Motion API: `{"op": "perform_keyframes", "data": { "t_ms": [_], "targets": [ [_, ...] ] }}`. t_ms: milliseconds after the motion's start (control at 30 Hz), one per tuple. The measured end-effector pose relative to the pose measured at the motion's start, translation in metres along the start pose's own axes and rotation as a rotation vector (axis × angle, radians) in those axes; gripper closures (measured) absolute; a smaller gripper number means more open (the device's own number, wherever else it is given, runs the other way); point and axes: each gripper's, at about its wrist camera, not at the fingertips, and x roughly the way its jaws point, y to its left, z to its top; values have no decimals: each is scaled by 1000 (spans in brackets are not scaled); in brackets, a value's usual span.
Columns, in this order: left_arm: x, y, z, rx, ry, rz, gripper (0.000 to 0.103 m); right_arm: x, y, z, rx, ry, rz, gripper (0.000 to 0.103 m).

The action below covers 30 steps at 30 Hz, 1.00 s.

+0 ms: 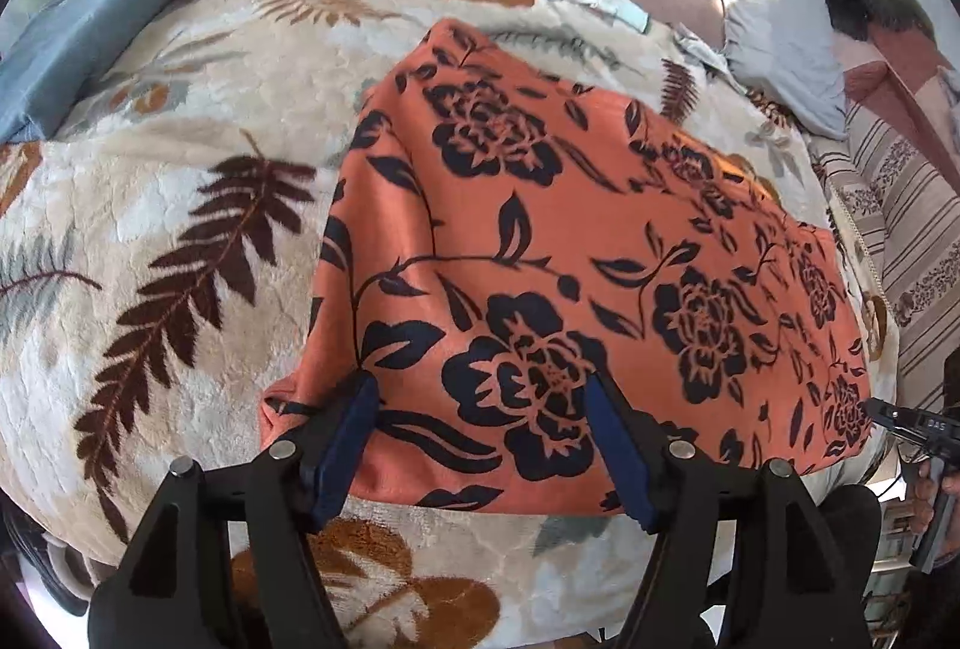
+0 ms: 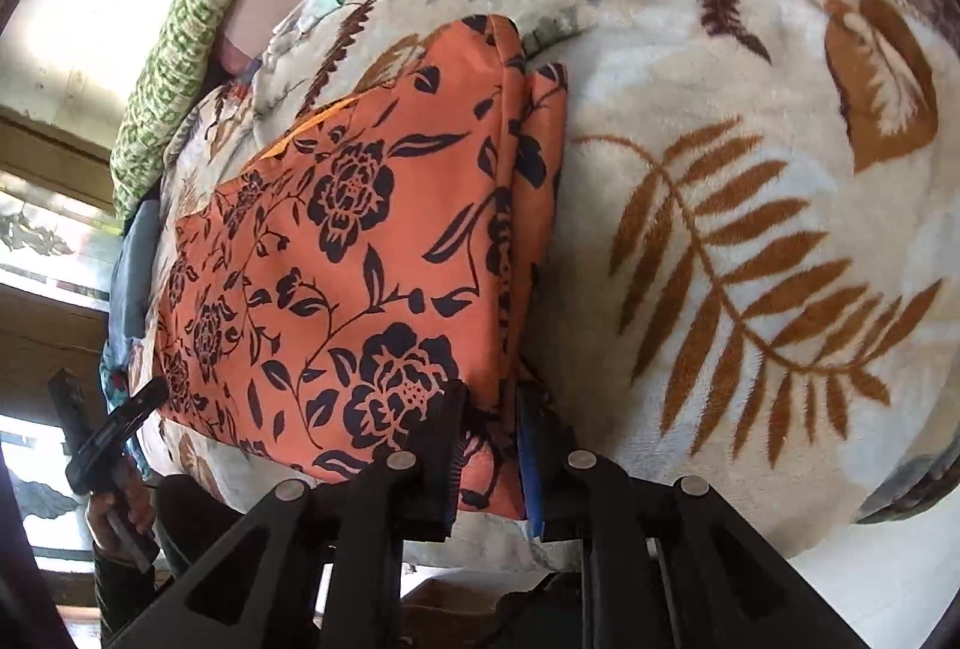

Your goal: Fold small clothes

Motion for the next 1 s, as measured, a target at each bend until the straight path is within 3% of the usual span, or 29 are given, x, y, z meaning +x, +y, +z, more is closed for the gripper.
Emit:
{"op": "perform_keyframes", "data": {
  "t_ms": [133,233,367,500,567,633,700,767,833,933,967,1000],
  "targets": [
    [3,-9,-4,50,-20,33,28,11,1,-5,-12,51,-10,85],
    [1,-8,-3,57,-16,27,28,2,7,-11,-46,23,-38,97],
    [-3,-1,0,10,-19,-6,28,-16,20,-19,-84,15,-68,97],
    [-16,-1,5,-28,-51,-25,28,32,-8,-32,-13,169,-86,95],
    [-28,-2,7,-14,-92,-30,28,21,-6,-28,-2,125,-78,90],
    [-22,-5,9,28,-88,17,22,6,3,-20,-33,80,-115,87],
    [8,-6,7,83,22,126,23,-11,16,-12,-72,28,-180,87],
    [16,-14,-1,175,-11,202,20,-28,28,-2,-83,-41,-211,87],
    [17,-21,-4,209,-21,237,20,-39,46,6,-100,-93,-123,87],
    [17,-13,-1,180,-16,200,20,-27,59,14,-121,-26,210,86],
    [16,-11,-1,179,-16,188,20,-14,53,18,-102,-2,248,86],
    [16,-9,-2,182,-16,180,20,4,36,24,-56,13,219,86]
  ]
}}
